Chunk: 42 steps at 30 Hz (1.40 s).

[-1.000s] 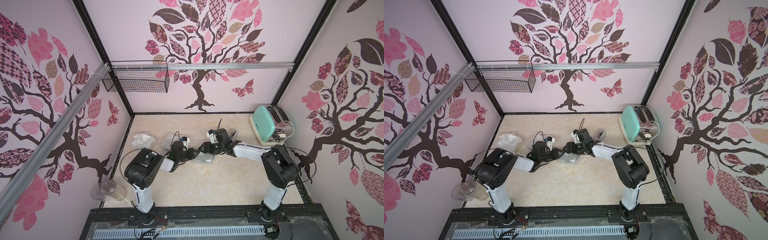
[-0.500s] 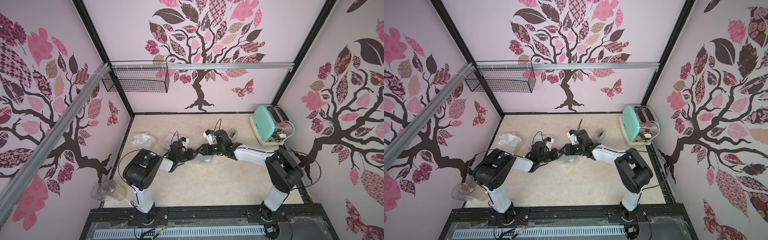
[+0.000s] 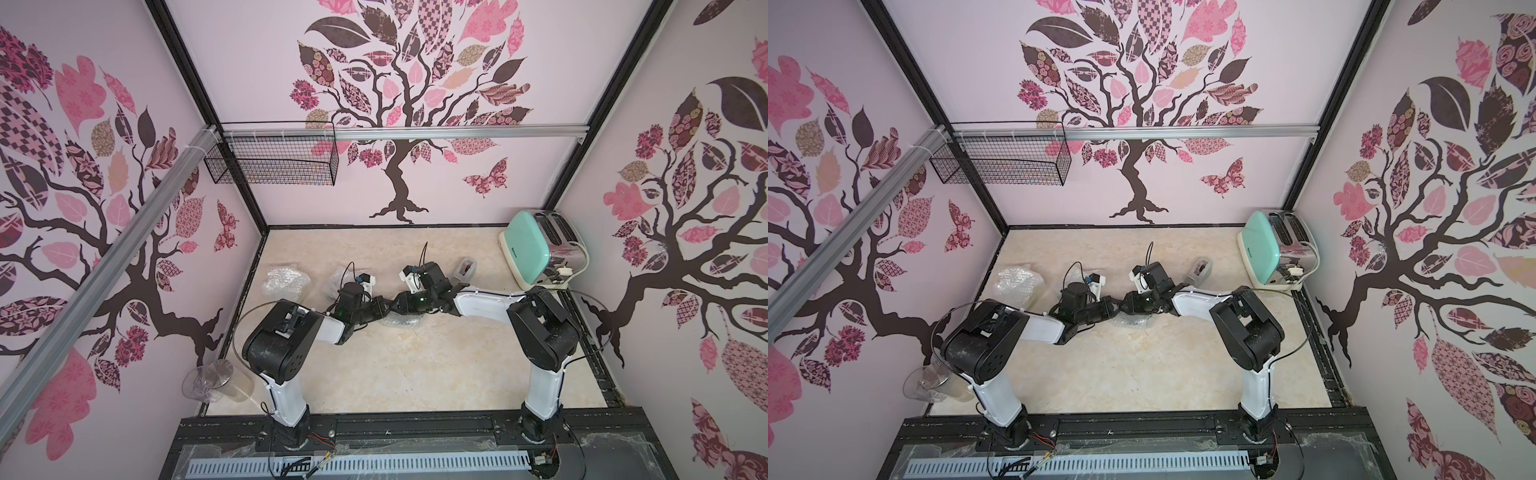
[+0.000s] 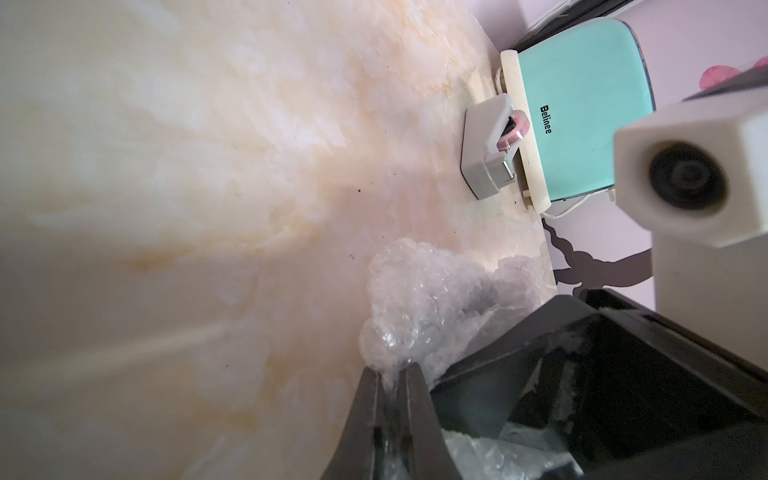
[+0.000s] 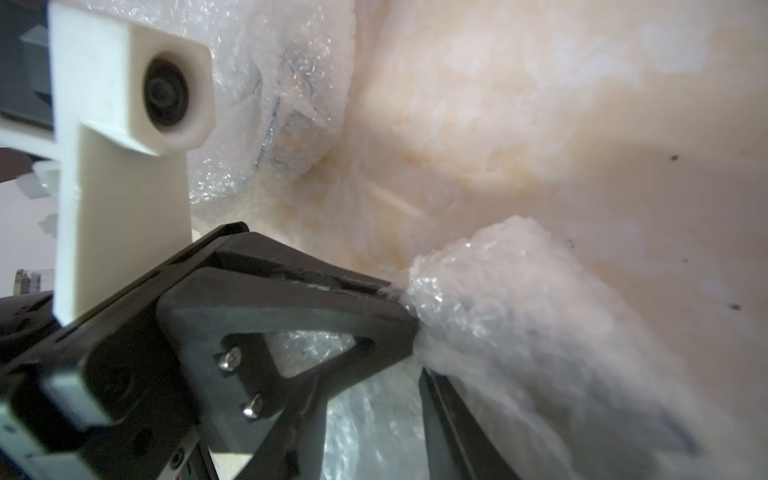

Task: Wrap bowls in bubble wrap
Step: Stick the tape on the bubble wrap, then reset both arms

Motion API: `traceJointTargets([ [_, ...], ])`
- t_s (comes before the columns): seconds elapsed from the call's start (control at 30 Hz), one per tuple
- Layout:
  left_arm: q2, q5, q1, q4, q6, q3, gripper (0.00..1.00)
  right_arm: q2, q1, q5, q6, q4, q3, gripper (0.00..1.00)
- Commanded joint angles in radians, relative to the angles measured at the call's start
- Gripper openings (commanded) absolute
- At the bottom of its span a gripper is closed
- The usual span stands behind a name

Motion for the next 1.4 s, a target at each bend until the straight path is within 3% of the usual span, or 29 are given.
traceJointTargets([
  [0.0,-0.048,0.006,-0.006,-0.016,0.011,-0.025,0.00,0.027,-0.009,0.128,-0.010,-0.058,-0.030,0.42],
  [0.2,-0.131,-0.003,-0.007,-0.104,0.031,-0.010,0.00,-0.185,-0.008,0.054,-0.015,0.042,-0.107,0.51],
  [0.33,-0.231,-0.036,-0.007,-0.229,0.062,0.020,0.26,-0.289,-0.008,0.047,-0.044,0.028,-0.116,0.58],
  [0.47,-0.322,-0.091,-0.007,-0.373,0.091,0.064,0.38,-0.370,-0.010,0.081,-0.067,0.013,-0.130,0.61],
  [0.7,-0.503,-0.224,-0.005,-0.625,0.145,0.104,0.43,-0.471,-0.010,0.111,-0.080,0.000,-0.172,0.64],
  [0.83,-0.684,-0.380,-0.008,-0.810,0.144,0.069,0.43,-0.546,-0.019,0.171,-0.097,-0.014,-0.236,0.66],
  [0.9,-0.819,-0.499,-0.013,-0.901,0.154,0.021,0.44,-0.614,-0.034,0.231,-0.099,-0.013,-0.301,0.69],
  [0.97,-0.959,-0.697,-0.023,-1.018,0.139,-0.011,0.44,-0.689,-0.056,0.321,-0.115,-0.020,-0.371,0.72],
  [1.1,-1.239,-1.073,-0.029,-1.105,0.187,-0.096,0.49,-0.858,-0.077,0.667,-0.165,-0.024,-0.527,0.84],
  [1.17,-1.349,-1.156,-0.029,-1.018,0.261,-0.163,0.98,-0.930,-0.082,0.834,-0.199,0.026,-0.614,0.91],
  [1.2,-1.390,-1.175,-0.026,-0.934,0.319,-0.212,0.98,-0.964,-0.085,0.923,-0.223,0.079,-0.667,0.92],
  [1.27,-1.408,-1.233,-0.025,-0.829,0.391,-0.271,0.98,-1.017,-0.100,0.982,-0.267,0.178,-0.748,0.92],
  [1.37,-1.324,-1.311,-0.024,-0.687,0.516,-0.324,0.98,-1.044,-0.131,1.060,-0.344,0.346,-0.839,0.92],
])
